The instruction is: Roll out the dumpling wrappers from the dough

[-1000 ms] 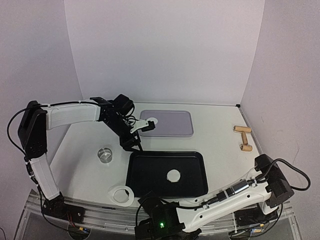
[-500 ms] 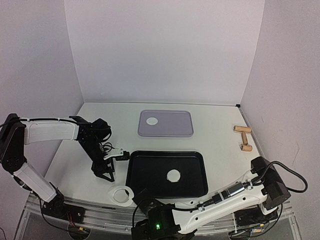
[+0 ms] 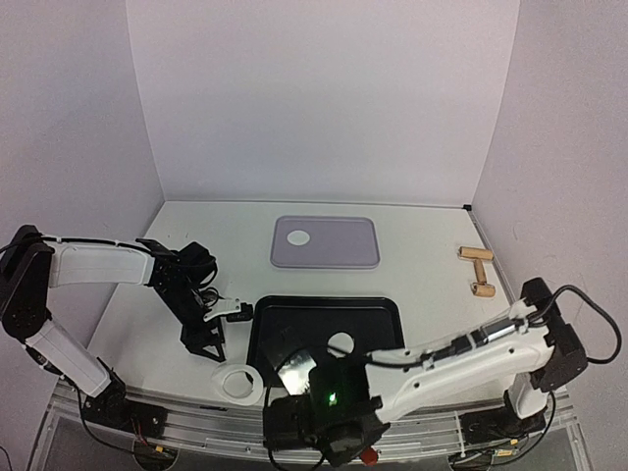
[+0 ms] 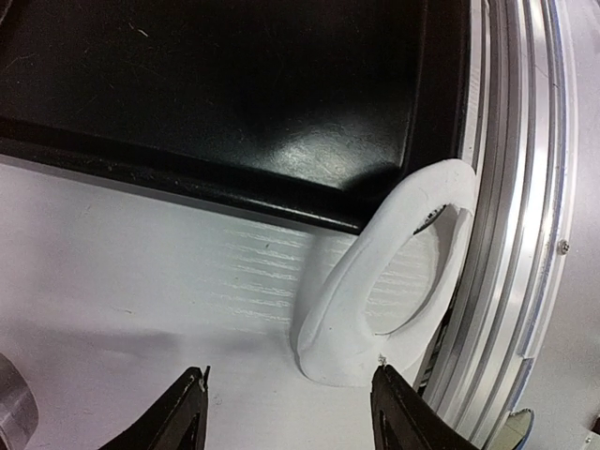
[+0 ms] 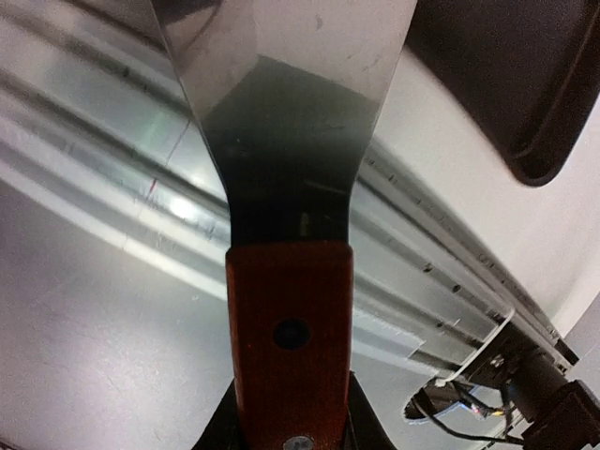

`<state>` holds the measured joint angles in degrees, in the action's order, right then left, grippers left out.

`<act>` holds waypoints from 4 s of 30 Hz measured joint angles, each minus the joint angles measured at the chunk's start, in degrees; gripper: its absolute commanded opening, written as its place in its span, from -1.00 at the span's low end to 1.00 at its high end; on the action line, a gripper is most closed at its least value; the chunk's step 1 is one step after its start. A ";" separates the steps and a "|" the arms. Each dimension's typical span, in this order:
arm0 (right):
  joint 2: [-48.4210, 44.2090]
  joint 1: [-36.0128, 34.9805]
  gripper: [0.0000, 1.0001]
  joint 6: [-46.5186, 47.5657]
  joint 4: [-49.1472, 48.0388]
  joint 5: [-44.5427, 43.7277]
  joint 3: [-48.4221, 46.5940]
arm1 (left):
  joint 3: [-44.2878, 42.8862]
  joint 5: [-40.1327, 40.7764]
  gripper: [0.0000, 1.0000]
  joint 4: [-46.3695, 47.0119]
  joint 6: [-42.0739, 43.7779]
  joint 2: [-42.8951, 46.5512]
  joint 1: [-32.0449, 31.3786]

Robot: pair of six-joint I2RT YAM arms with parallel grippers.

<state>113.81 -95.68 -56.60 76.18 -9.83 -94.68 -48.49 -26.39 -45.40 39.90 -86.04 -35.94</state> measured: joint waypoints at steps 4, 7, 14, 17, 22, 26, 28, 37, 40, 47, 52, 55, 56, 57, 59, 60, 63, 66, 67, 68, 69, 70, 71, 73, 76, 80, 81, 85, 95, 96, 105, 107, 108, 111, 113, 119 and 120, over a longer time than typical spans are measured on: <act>-2.70 6.73 -1.00 6.26 0.00 -4.64 -0.46 | 0.00 0.04 0.18 0.60 -0.88 0.02 0.00; -2.70 11.50 -1.00 13.33 -0.05 -9.02 0.99 | 0.00 0.06 0.18 0.79 -1.12 0.13 0.00; -5.34 20.41 -1.00 23.53 0.00 -17.49 2.96 | -0.02 0.04 0.18 0.95 -2.40 1.44 0.00; -9.84 23.52 -1.00 24.72 0.66 -20.27 2.71 | -0.27 0.04 0.18 1.01 -2.90 1.55 0.00; -11.79 23.62 -1.00 32.75 1.83 -28.15 -6.68 | -2.78 -0.53 0.19 1.14 -4.76 1.19 0.09; -11.66 25.53 -1.00 42.32 0.10 -33.46 -7.93 | -5.56 -1.59 0.20 2.10 -6.24 0.85 0.67; -12.05 29.11 -1.00 47.83 -0.74 -34.81 -4.09 | -5.95 -2.12 0.20 2.54 -7.00 0.87 1.26; -22.57 34.92 -1.00 71.57 1.90 -36.77 15.27 | -6.69 -1.91 0.23 2.61 -8.77 0.51 2.74; -27.42 34.36 -1.00 73.77 1.50 -36.42 18.07 | -9.76 -1.20 0.25 2.60 -8.99 -1.21 2.40; -29.04 35.62 -1.00 74.80 1.81 -34.81 27.78 | -23.73 1.83 0.27 6.45 -9.33 -12.62 -0.21; -25.83 38.68 -1.00 74.38 1.59 -34.32 28.27 | -30.36 4.06 0.27 8.84 -8.18 -21.07 -2.12; -23.55 40.05 -1.00 74.39 1.39 -34.04 28.29 | -33.97 4.94 0.28 9.85 -7.50 -25.76 -3.06; -22.86 40.42 -1.00 74.47 1.26 -33.93 28.39 | -35.16 5.25 0.28 10.07 -7.14 -27.23 -3.38; -22.34 40.72 -1.00 74.58 1.09 -33.86 28.61 | -36.24 5.53 0.27 10.41 -6.85 -28.59 -3.71; -21.81 41.08 -1.00 74.92 0.87 -33.71 29.42 | -37.94 5.78 0.27 10.93 -6.46 -30.82 -4.27; -21.76 41.18 -1.00 75.19 0.89 -33.59 29.82 | -38.64 5.95 0.27 11.19 -6.14 -31.78 -4.53; -21.76 41.34 -1.00 76.04 1.02 -33.45 30.41 | -39.75 6.73 0.26 11.68 -5.25 -34.04 -5.33; -21.73 41.35 -1.00 77.04 0.93 -33.45 30.91 | -40.04 7.21 0.23 12.26 -4.24 -35.77 -6.02; -21.59 41.35 -1.00 77.40 0.96 -33.43 31.11 | -40.04 7.23 0.20 12.42 -3.88 -36.24 -6.17; -21.35 41.35 -1.00 77.70 0.95 -33.43 31.26 | -40.06 7.38 0.18 12.48 -3.67 -36.67 -6.33; -21.05 41.35 -1.00 77.85 0.85 -33.43 31.41 | -40.06 7.56 0.15 12.51 -3.36 -37.10 -6.50; -20.74 41.38 -1.00 77.99 0.67 -33.45 31.51 | -40.07 7.66 0.12 12.54 -2.92 -37.47 -6.64; -20.45 41.42 -1.00 78.13 0.49 -33.48 31.59 | -40.09 7.73 0.09 12.56 -2.46 -37.83 -6.77; -20.12 41.42 -1.00 78.53 -0.01 -33.48 31.59 | -40.13 7.73 -0.03 12.65 -1.83 -38.36 -6.96; -20.10 41.45 -1.00 79.28 -0.39 -33.37 31.59 | -40.39 7.62 -0.17 13.20 -0.78 -38.79 -7.20; -20.10 41.63 -1.00 80.23 -0.66 -32.63 31.59 | -40.44 7.16 -0.36 13.98 -0.64 -38.98 -7.26; -20.10 41.70 -1.00 80.48 -0.72 -32.36 31.59 | -40.44 7.08 -0.40 14.09 -0.63 -38.99 -7.26; -20.10 41.75 -1.00 82.10 -0.85 -31.03 31.59 | -40.43 6.96 -0.56 14.29 -0.28 -39.00 -7.26; -19.64 41.64 -1.00 86.49 -1.43 -25.56 31.59 | -40.39 6.87 -0.64 15.51 0.85 -39.19 -7.24; -19.48 41.65 -1.00 86.57 -1.50 -25.35 31.58 | -40.39 6.86 -0.65 15.51 0.87 -39.19 -7.23; -14.12 42.02 -1.00 85.74 -0.53 -24.95 26.25 | -40.30 5.17 -0.96 15.37 2.08 -39.19 -7.27; -12.11 42.03 -1.00 85.29 -0.58 -25.26 24.57 | -40.29 5.06 -1.00 15.40 2.08 -39.19 -7.24; -11.23 42.04 -1.00 85.09 -0.64 -25.39 23.80 | -40.28 4.99 -1.00 15.40 2.08 -39.19 -7.23; -8.76 42.21 -1.00 84.72 -0.74 -25.75 21.28 | -40.24 4.88 -1.00 15.40 2.05 -39.19 -7.23; -7.45 42.27 -1.00 84.65 -0.74 -25.82 19.50 | -40.22 4.75 -1.00 15.42 2.04 -39.19 -7.23; -5.23 41.98 -1.00 85.42 -0.90 -25.88 15.60 | -40.01 4.37 -1.00 15.59 1.65 -39.19 -7.23; -5.16 41.82 -1.00 85.69 -0.95 -25.77 15.50 | -39.98 4.29 -1.00 15.63 1.61 -39.18 -7.23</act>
<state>108.65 -53.86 29.09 75.23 -35.61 -79.19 -88.47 -22.10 -29.77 41.51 -125.22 -43.18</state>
